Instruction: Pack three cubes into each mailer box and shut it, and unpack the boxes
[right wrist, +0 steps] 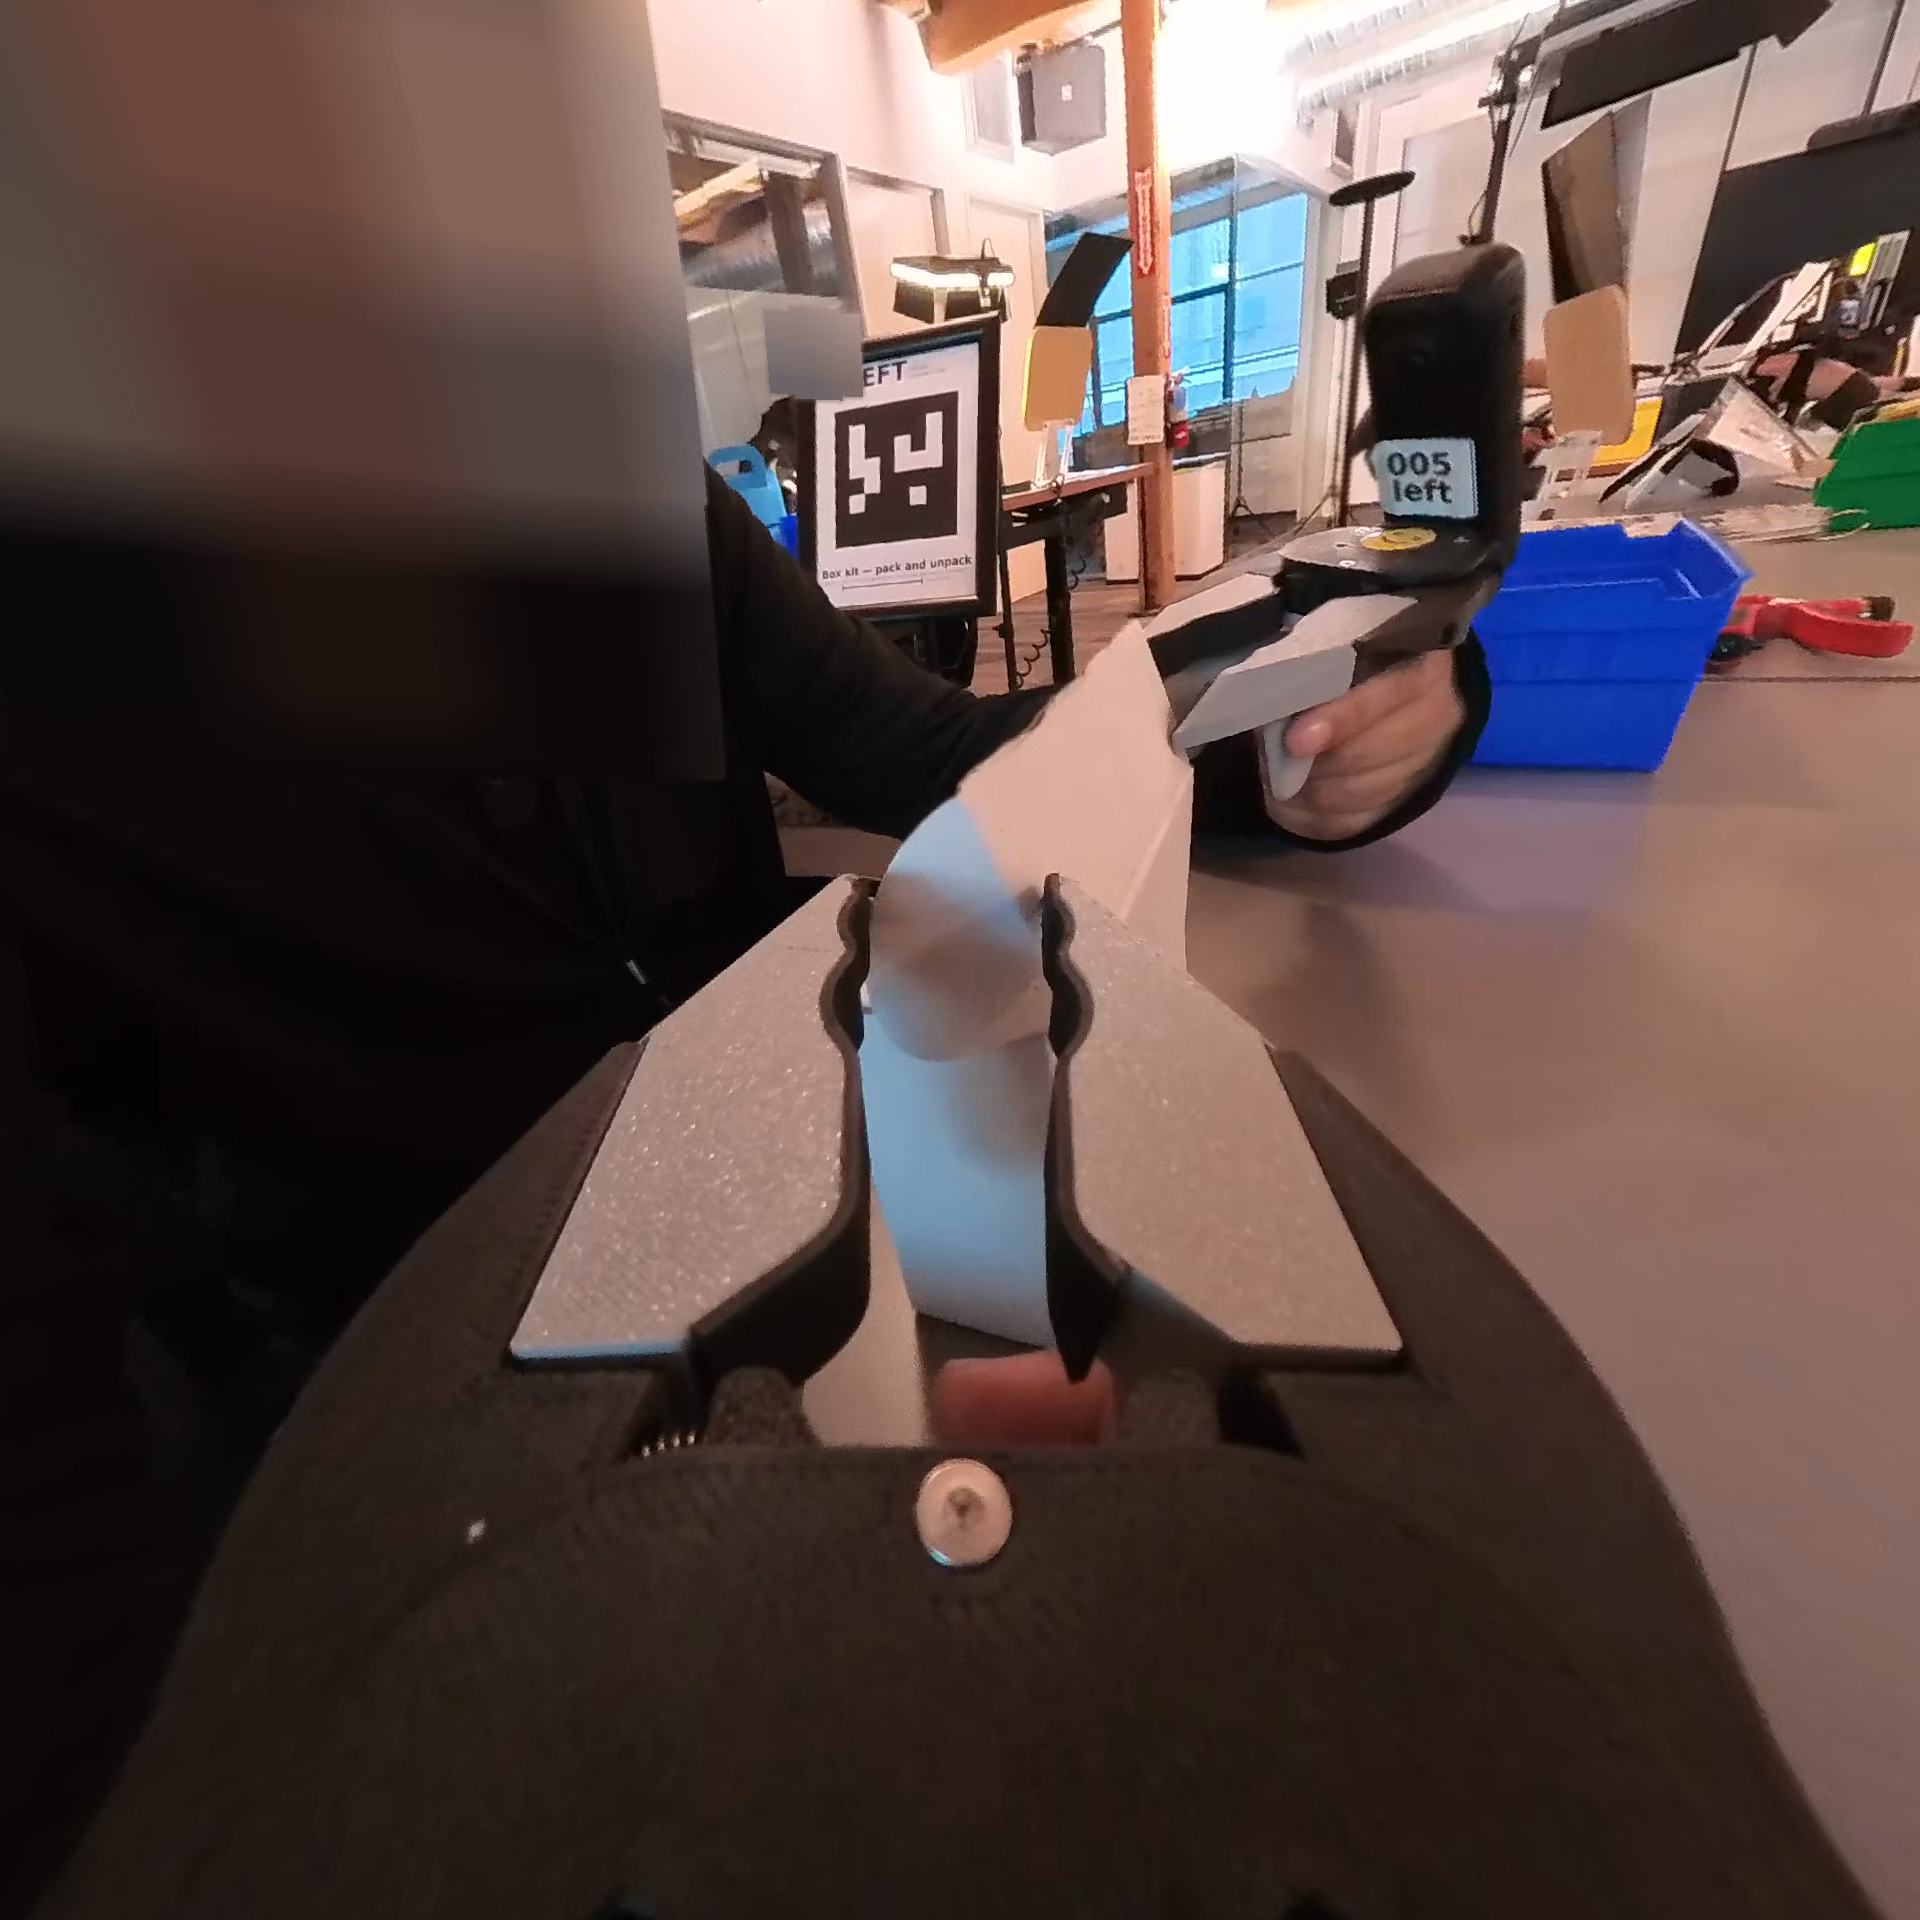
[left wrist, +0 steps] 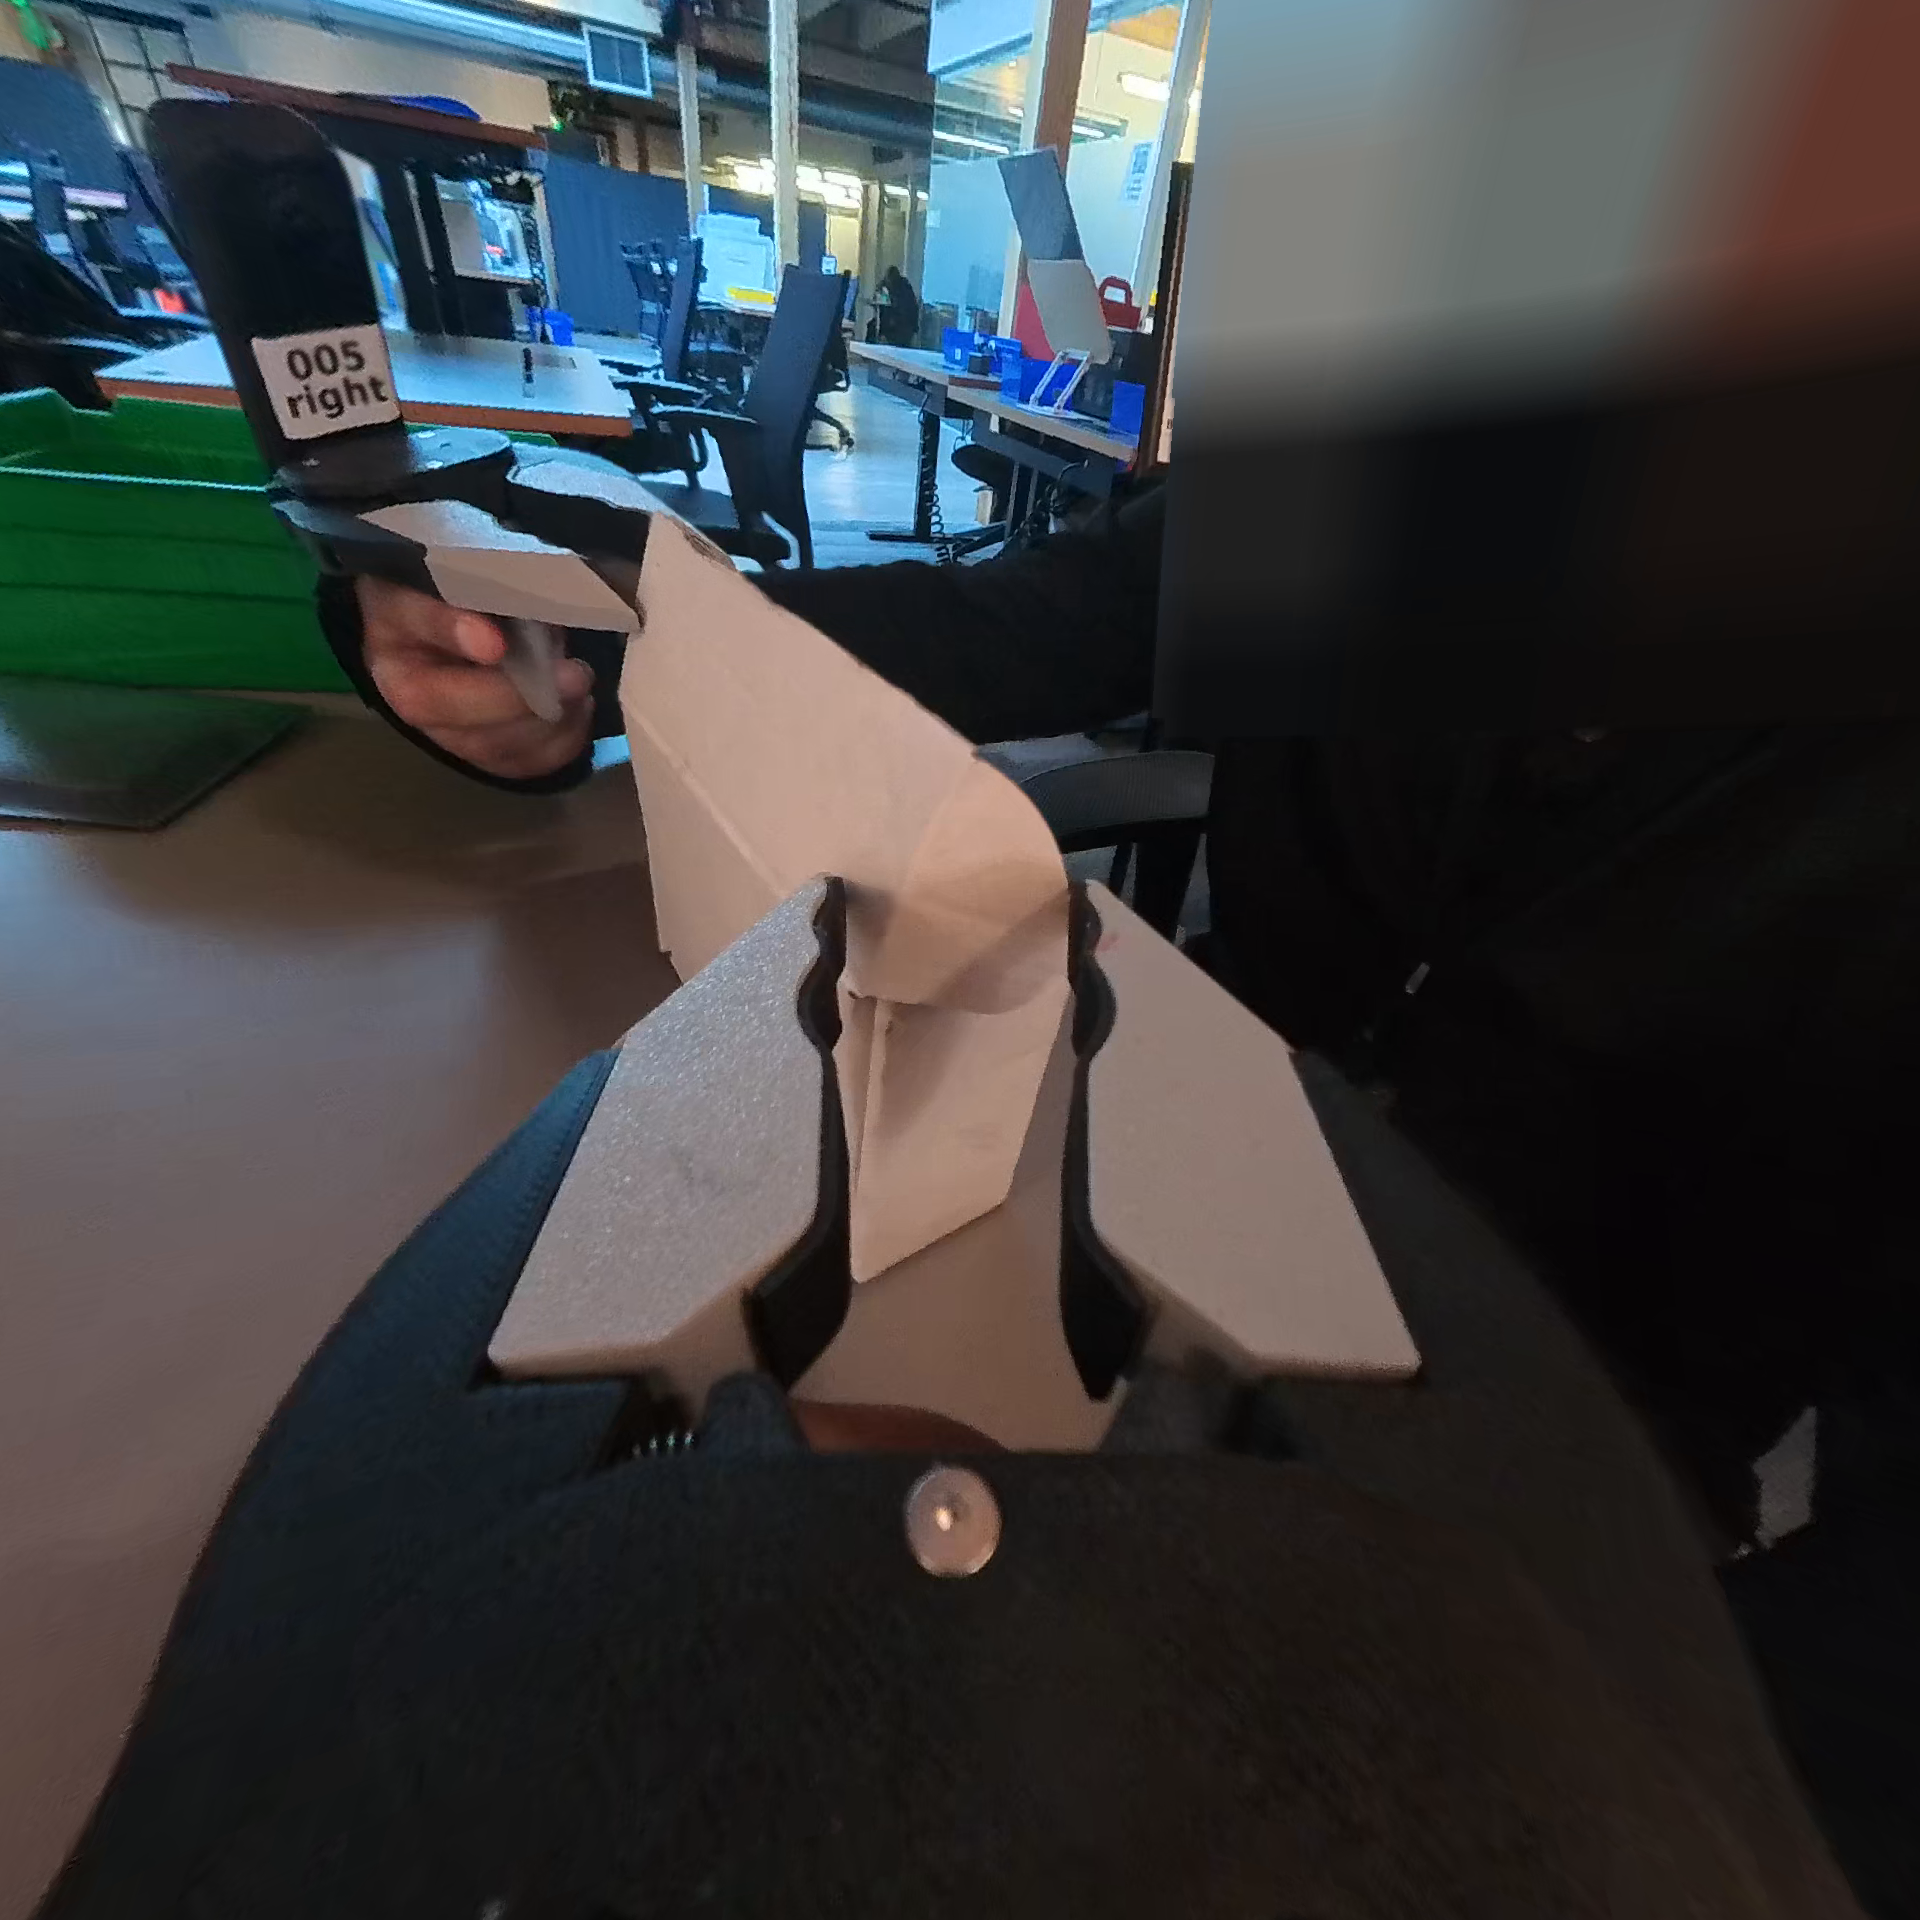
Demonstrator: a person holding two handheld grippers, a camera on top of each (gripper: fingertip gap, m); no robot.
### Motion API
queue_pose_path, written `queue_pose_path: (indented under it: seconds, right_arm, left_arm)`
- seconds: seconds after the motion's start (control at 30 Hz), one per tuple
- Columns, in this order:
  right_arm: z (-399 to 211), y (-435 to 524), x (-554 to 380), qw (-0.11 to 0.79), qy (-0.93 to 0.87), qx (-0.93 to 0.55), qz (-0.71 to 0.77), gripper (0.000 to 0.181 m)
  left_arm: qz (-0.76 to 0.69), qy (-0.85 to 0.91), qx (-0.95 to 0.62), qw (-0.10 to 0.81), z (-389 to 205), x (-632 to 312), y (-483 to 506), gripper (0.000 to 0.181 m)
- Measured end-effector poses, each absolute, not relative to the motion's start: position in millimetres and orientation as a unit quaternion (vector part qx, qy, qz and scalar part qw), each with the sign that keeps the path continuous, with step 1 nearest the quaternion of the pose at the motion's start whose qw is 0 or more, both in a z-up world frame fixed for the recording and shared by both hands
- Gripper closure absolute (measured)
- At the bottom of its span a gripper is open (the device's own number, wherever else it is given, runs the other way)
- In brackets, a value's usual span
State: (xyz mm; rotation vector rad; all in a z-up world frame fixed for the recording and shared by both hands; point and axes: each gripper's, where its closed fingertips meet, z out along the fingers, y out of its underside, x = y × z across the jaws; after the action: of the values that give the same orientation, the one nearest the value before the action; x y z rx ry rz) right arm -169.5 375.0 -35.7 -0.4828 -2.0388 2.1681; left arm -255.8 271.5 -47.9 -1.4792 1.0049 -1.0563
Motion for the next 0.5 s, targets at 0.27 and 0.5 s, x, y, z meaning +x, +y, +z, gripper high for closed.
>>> queue_pose_path:
  seconds: [0.27,0.5]
  right_arm:
    - [-32,372,-180,0.077,-0.670,-0.179,0.717,0.152]
    - [-28,383,-197,0.140,-0.649,-0.222,0.714,0.156]
  left_arm:
    - [-0.414,0.399,-0.618,0.536,-42,-257,282,0.144]
    - [-0.414,0.328,-0.634,0.564,-33,-270,305,0.148]
